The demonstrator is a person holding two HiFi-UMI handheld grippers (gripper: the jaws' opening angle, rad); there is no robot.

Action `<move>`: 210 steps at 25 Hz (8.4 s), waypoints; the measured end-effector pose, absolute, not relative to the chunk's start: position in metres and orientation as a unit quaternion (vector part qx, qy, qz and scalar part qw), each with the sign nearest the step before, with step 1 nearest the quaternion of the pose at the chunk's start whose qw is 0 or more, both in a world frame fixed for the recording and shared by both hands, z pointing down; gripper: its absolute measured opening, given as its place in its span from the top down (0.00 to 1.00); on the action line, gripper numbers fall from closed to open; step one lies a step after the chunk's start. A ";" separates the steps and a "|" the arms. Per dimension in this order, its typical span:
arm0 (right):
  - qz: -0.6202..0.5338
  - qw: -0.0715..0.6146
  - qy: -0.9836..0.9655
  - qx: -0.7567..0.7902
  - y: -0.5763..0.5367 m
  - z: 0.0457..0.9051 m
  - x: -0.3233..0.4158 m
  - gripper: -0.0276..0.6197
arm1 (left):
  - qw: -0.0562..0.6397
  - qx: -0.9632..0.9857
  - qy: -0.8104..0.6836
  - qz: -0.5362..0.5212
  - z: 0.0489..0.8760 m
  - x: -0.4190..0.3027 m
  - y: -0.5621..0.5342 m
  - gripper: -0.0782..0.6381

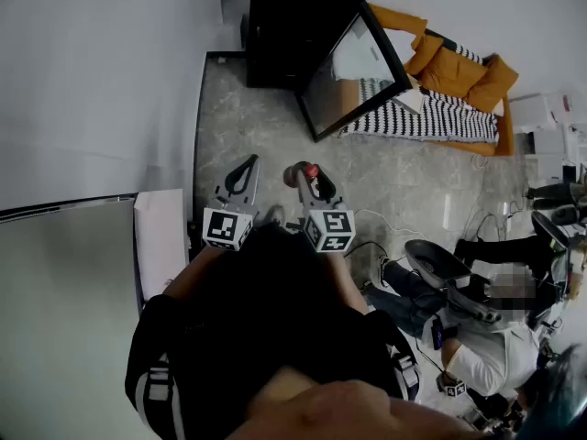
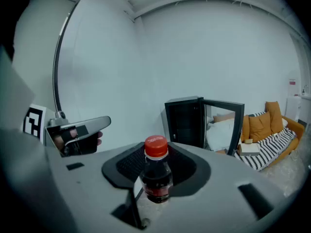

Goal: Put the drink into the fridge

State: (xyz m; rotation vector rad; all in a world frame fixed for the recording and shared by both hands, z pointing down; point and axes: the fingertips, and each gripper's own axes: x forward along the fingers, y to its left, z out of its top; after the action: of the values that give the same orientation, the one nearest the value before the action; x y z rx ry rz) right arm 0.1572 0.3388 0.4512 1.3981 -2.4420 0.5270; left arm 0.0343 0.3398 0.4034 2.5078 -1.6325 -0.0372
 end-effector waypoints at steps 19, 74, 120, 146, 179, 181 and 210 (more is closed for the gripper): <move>0.190 0.129 -0.842 0.488 0.343 0.452 0.146 0.75 | 0.067 0.836 -0.545 -0.021 0.401 0.018 0.345 0.88; 0.185 0.123 -0.837 0.500 0.102 0.473 0.096 0.75 | 0.100 0.840 -0.533 0.004 0.424 -0.034 0.120 0.88; 0.173 0.141 -0.824 0.520 -0.147 0.508 0.128 0.75 | 0.085 0.854 -0.512 0.016 0.437 -0.008 -0.132 0.88; 0.147 0.168 -0.842 0.492 -0.264 0.596 0.091 0.75 | 0.094 0.834 -0.544 0.002 0.459 -0.027 -0.145 0.88; 0.151 0.184 -0.828 0.507 -0.361 0.767 0.083 0.75 | 0.090 0.840 -0.535 0.014 0.503 -0.022 -0.174 0.88; 0.151 0.186 -0.827 0.509 -0.364 0.773 0.083 0.75 | 0.092 0.840 -0.534 0.016 0.506 -0.022 -0.174 0.88; 0.142 0.192 -0.814 0.529 -0.398 0.800 0.081 0.75 | 0.116 0.837 -0.534 0.026 0.524 -0.025 -0.184 0.88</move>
State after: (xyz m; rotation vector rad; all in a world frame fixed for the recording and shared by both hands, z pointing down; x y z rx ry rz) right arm 0.0813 -0.3983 0.8000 1.4843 -2.2862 0.3986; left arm -0.0252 -0.1845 0.5242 2.4511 -1.5656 0.0760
